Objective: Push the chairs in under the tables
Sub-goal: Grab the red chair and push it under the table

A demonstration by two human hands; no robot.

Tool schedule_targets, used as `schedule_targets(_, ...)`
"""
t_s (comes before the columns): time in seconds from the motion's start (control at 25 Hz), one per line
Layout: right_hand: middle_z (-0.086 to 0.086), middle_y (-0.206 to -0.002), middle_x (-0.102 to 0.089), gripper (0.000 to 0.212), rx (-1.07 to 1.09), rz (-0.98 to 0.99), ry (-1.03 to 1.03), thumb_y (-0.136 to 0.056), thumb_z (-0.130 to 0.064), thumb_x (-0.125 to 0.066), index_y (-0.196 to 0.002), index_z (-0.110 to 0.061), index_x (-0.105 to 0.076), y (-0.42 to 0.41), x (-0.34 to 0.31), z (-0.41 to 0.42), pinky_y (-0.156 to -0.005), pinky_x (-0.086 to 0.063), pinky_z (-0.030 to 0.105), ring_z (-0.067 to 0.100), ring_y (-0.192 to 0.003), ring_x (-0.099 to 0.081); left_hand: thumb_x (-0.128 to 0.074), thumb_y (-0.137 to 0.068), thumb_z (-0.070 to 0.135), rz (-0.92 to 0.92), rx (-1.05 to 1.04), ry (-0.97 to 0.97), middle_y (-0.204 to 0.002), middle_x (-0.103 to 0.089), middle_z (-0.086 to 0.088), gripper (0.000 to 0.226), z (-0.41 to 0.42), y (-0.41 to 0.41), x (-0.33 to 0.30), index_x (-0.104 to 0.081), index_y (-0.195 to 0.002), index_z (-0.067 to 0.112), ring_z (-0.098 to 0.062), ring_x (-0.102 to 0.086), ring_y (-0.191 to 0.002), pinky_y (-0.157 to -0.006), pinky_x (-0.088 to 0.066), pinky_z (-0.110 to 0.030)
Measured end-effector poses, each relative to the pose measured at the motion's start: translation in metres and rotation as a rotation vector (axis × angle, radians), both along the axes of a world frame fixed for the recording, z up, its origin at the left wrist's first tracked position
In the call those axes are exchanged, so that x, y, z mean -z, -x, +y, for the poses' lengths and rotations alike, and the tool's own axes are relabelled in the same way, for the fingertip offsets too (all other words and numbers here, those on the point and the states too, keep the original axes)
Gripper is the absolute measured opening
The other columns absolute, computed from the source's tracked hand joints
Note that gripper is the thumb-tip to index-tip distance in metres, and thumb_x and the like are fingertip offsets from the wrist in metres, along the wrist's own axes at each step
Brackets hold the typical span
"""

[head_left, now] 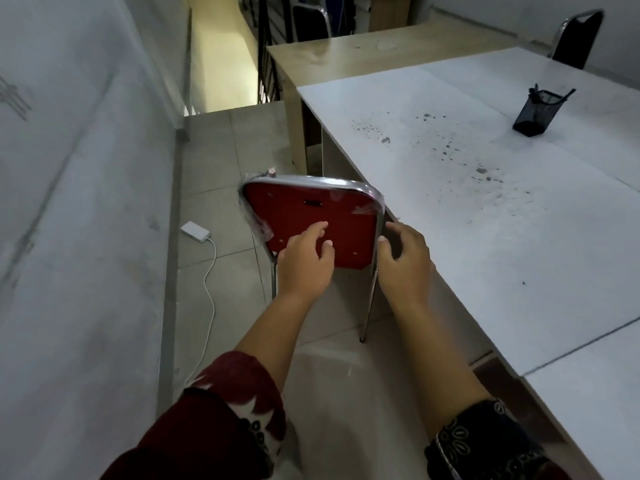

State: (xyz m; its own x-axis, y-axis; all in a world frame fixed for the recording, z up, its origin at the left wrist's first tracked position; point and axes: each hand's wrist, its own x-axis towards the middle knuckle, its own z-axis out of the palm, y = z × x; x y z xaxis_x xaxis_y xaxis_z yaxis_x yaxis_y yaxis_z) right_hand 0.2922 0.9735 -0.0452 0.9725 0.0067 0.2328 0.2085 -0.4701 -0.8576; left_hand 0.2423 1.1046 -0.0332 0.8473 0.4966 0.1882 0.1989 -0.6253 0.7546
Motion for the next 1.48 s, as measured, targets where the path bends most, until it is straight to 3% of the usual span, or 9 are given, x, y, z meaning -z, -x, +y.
schedule_targets(0.16, 0.002, -0.127, -0.054, 0.034, 0.109, -0.036, -0.1, -0.086, -0.034, -0.05, -0.119, -0.023, -0.054, -0.03, -0.008, 0.062, -0.098, -0.043, 0.052, 0.019, -0.118, -0.049, -0.051, -0.089, 0.016, -0.167, -0.14, -0.071, -0.123, -0.057, -0.008, 0.033, 0.076, -0.043, -0.01, -0.052, -0.122, 0.013, -0.024, -0.046, -0.118, -0.099, -0.043, -0.045)
schedule_targets(0.32, 0.005, -0.121, -0.057, 0.036, 0.22, -0.14, -0.067, -0.083, -0.035, -0.05, -0.113, -0.018, -0.061, -0.071, -0.017, 0.1, -0.093, -0.048, 0.044, 0.018, -0.11, -0.052, -0.051, -0.088, 0.016, -0.145, -0.17, -0.197, -0.118, -0.058, -0.009, 0.024, 0.126, -0.089, -0.013, -0.057, -0.111, 0.013, -0.027, -0.044, -0.118, -0.1, -0.035, -0.042)
schedule_targets(0.44, -0.003, -0.113, -0.059, 0.029, 0.262, -0.112, -0.089, -0.085, -0.035, -0.047, -0.104, -0.019, -0.063, -0.098, -0.006, 0.113, -0.091, -0.048, 0.046, 0.009, -0.096, -0.052, -0.047, -0.09, 0.017, -0.127, -0.12, -0.237, -0.095, -0.064, -0.006, 0.017, 0.149, -0.117, -0.002, -0.063, -0.092, 0.011, -0.024, -0.054, -0.096, -0.089, -0.034, -0.036)
schedule_targets(0.6, 0.005, -0.083, -0.068, 0.036, 0.293, -0.159, -0.058, -0.09, -0.033, -0.041, -0.085, -0.011, -0.069, -0.12, 0.021, 0.115, -0.074, -0.052, 0.044, 0.021, -0.077, -0.061, -0.041, -0.089, 0.021, -0.132, -0.036, -0.27, -0.056, -0.047, 0.0, 0.031, 0.173, -0.141, 0.005, -0.051, -0.061, 0.012, -0.019, -0.044, -0.055, -0.064, -0.032, -0.03)
schedule_targets(0.72, -0.002, -0.064, -0.06, 0.045, 0.357, -0.134, -0.06, -0.091, -0.036, -0.037, -0.069, -0.014, -0.069, -0.142, 0.029, 0.114, -0.052, -0.039, 0.02, 0.02, -0.06, -0.057, -0.042, -0.09, 0.025, -0.106, 0.021, -0.228, -0.043, -0.039, 0.002, 0.042, 0.181, -0.156, 0.011, -0.045, -0.05, 0.013, -0.016, -0.036, -0.04, -0.046, -0.03, -0.029)
schedule_targets(0.84, 0.005, -0.054, -0.061, 0.054, 0.444, -0.189, -0.054, -0.09, -0.035, -0.032, -0.058, -0.009, -0.067, -0.157, 0.038, 0.118, -0.047, -0.029, 0.014, 0.015, -0.05, -0.048, -0.041, -0.089, 0.03, -0.095, -0.031, -0.219, -0.035, -0.043, -0.001, 0.051, 0.182, -0.168, 0.017, -0.049, -0.042, 0.01, -0.019, -0.037, -0.031, -0.036, -0.027, -0.024)
schedule_targets(1.0, 0.009, -0.05, -0.063, 0.056, 0.531, -0.23, -0.04, -0.089, -0.032, -0.031, -0.054, -0.008, -0.067, -0.169, 0.04, 0.133, -0.044, -0.026, 0.011, 0.012, -0.047, -0.043, -0.034, -0.087, 0.035, -0.133, 0.021, -0.246, -0.035, -0.039, 0.001, 0.052, 0.199, -0.187, 0.015, -0.045, -0.041, 0.014, -0.018, -0.035, -0.031, -0.038, -0.021, -0.019)
schedule_targets(1.28, 0.015, -0.043, -0.058, 0.052, 0.605, -0.321, 0.067, -0.087, -0.027, -0.036, -0.051, -0.003, -0.066, -0.2, 0.037, 0.19, -0.046, -0.03, 0.019, 0.023, -0.04, -0.046, -0.045, -0.086, 0.025, -0.181, 0.181, -0.232, -0.036, -0.027, 0.012, 0.045, 0.266, -0.248, 0.013, -0.035, -0.043, 0.022, -0.001, -0.021, -0.031, -0.043, -0.012, -0.013)
schedule_targets(1.48, 0.016, -0.04, -0.053, 0.055, 0.752, -0.294, 0.122, -0.087, -0.029, -0.036, -0.047, 0.0, -0.061, -0.221, 0.029, 0.244, -0.04, -0.034, 0.028, 0.03, -0.036, -0.045, -0.047, -0.085, 0.024, -0.179, 0.357, -0.235, -0.035, -0.018, 0.018, 0.052, 0.319, -0.304, 0.004, -0.021, -0.041, 0.031, -0.003, -0.02, -0.029, -0.037, -0.009, -0.009)
